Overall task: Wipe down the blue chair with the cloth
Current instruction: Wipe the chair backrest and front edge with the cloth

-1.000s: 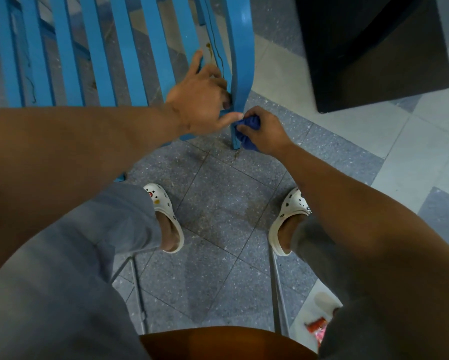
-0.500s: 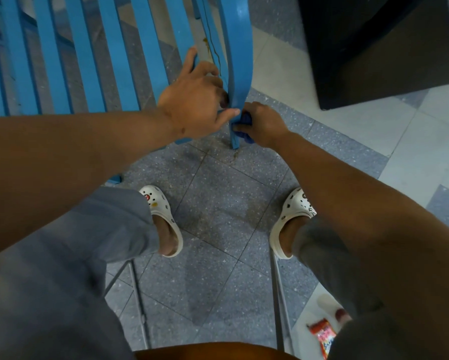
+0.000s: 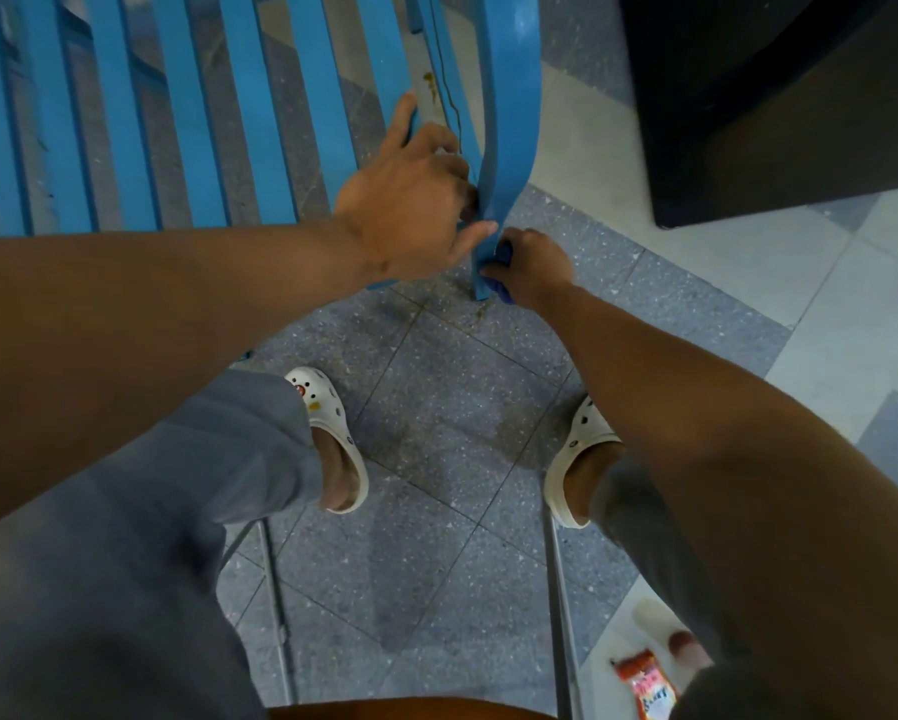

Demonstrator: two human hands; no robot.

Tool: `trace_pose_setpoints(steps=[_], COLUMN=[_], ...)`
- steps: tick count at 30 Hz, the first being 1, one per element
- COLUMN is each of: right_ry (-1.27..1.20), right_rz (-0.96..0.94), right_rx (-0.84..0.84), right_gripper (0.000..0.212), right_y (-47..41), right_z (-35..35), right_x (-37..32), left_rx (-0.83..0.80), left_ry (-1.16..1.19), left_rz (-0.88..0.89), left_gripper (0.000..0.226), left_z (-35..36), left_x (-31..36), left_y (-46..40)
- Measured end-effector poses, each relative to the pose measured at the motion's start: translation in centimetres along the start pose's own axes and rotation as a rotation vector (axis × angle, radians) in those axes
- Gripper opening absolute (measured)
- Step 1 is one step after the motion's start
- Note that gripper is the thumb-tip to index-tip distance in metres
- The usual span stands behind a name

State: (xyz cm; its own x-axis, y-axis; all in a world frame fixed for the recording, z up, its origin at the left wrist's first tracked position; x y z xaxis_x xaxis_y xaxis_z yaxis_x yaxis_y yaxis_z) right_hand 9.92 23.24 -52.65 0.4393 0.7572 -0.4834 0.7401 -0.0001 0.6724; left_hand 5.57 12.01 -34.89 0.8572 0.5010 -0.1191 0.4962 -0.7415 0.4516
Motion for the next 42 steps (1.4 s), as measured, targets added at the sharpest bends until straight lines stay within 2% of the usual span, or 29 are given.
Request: trace_pose_setpoints(steps=[3,7,10,16,20,22,26,28,31,34,39,42], right_ry=[-0.025,-0.125,-0.098,0.003,-0.052,-0.076,-0.166,-0.165,-0.207,-0.299,-0.462,-0.417], right_rz=[0.005,-0.178,-0.268,-0.109,0.044,0.03,-0.161,-0.193,-0.201,-0.128,-0.052,-0.027], right_rx=[0.012,0.064,0.127,0.084,0.036,0.043,0.108,0.136,0.157,0.187,0.198,0.141], right_gripper=[0.025,0.02,0.021,0.024,0.025,0.023,0.019,0.02,0.02,0.016,0.013,0.01], right_y=[-0.4,0.5,1.1,-0.9,-1.8,-1.7,-0.4,0.4,1.3,2.8,4.5,4.2], right_z=[0.4,-0.9,-1.2,0.7,2.2,2.2,0.6,-0.2,-0.8,-0.8,0.4,1.7], right_x=[0.4,0.0,-0.3,0.7,1.9,2.0,0.9,0.7,0.8,1.7,3.3,3.3], left_rx=[-0.026,-0.045,-0.053,-0.041,-0.039,-0.041,-0.037,-0.037,-0.052,-0.082,-0.087,-0.087], left_ry=[-0.015,0.006,-0.004,-0.02,-0.037,-0.035,-0.031,-0.029,-0.012,-0.011,-0.008,-0.024], left_rz=[0.007,0.016,0.026,0.036,0.038,0.036,0.031,0.028,0.034,0.032,0.027,0.029], left_gripper=[0.068,0.067,0.068,0.068,0.064,0.064,0.067,0.07,0.067,0.066,0.075,0.076], left_z=[0.0,-0.1,0.1,0.2,0.3,0.3,0.0,0.0,0.0,0.0,-0.1,0.1], left_x=[0.1,0.1,0.3,0.4,0.3,0.3,0.3,0.3,0.2,0.2,0.2,0.2], left_y=[0.1,0.1,0.0,0.1,0.0,-0.1,0.0,0.0,0.2,0.2,0.3,0.3])
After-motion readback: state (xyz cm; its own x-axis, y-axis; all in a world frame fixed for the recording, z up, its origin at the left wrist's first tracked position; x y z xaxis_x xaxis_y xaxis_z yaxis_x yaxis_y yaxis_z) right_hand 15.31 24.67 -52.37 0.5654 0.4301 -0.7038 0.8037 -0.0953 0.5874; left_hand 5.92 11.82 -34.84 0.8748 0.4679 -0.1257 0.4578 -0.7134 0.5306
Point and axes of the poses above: each hand's wrist, its own y-axis away from the middle knuckle, its own z-axis out of the palm, x = y × z, the point moved 9 cm from there along -y, towards the middle knuckle, and after that the axes turned 13 degrees about -x, right-handed, at the moved point
